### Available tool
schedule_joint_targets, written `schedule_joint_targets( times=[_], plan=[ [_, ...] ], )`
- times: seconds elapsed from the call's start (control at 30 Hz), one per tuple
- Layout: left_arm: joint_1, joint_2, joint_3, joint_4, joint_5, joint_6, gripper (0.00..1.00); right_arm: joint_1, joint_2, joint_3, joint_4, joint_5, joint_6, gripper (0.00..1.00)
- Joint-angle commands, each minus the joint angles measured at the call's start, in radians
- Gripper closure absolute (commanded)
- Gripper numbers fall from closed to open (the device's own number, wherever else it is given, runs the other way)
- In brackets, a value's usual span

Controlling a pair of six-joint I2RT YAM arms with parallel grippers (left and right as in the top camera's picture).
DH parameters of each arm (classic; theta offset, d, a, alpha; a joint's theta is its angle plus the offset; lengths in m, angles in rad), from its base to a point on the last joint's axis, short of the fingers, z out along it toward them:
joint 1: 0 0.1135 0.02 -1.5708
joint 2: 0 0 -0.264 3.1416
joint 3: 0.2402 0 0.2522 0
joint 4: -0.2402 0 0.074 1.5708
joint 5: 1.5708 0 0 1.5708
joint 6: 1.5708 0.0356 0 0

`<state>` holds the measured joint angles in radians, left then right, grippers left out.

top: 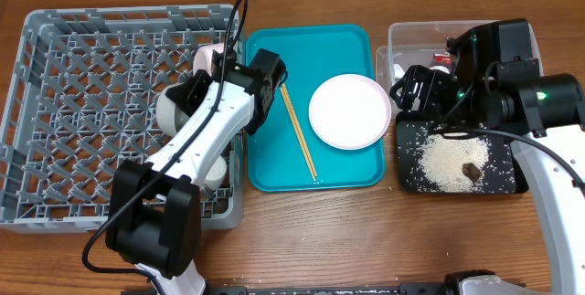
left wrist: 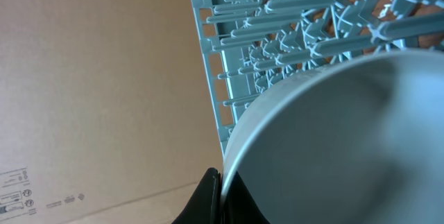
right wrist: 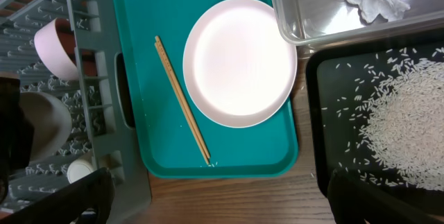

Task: Sort waste into correct bins and load items into the dishwasher
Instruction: 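Lift the small white bowl with the left gripper over the rack, then lower the white bowl into the rack's back-left area and release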

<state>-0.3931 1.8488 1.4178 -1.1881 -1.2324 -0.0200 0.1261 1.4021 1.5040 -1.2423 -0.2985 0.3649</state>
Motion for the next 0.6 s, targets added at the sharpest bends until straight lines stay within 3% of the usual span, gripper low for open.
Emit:
schedule_joint_targets(
  times=[0.0,0.2,0.33,0.57],
  plan=[
    [-0.002,0.034,-0.026,0.013,0.017,-0.020,0.96,-0.002,0.002,0.001,0.005,0.010,-0.006,0.00],
    [-0.002,0.044,-0.026,0.038,0.007,-0.020,0.96,-0.002,0.002,0.001,0.005,0.010,-0.006,0.00],
    [0.005,0.044,-0.026,0.054,-0.115,0.002,0.96,-0.002,0.002,0.001,0.005,0.010,-0.006,0.00],
    [0.011,0.044,-0.026,0.171,-0.129,0.170,0.96,-0.002,0.002,0.001,0.005,0.010,-0.006,0.00]
  ],
)
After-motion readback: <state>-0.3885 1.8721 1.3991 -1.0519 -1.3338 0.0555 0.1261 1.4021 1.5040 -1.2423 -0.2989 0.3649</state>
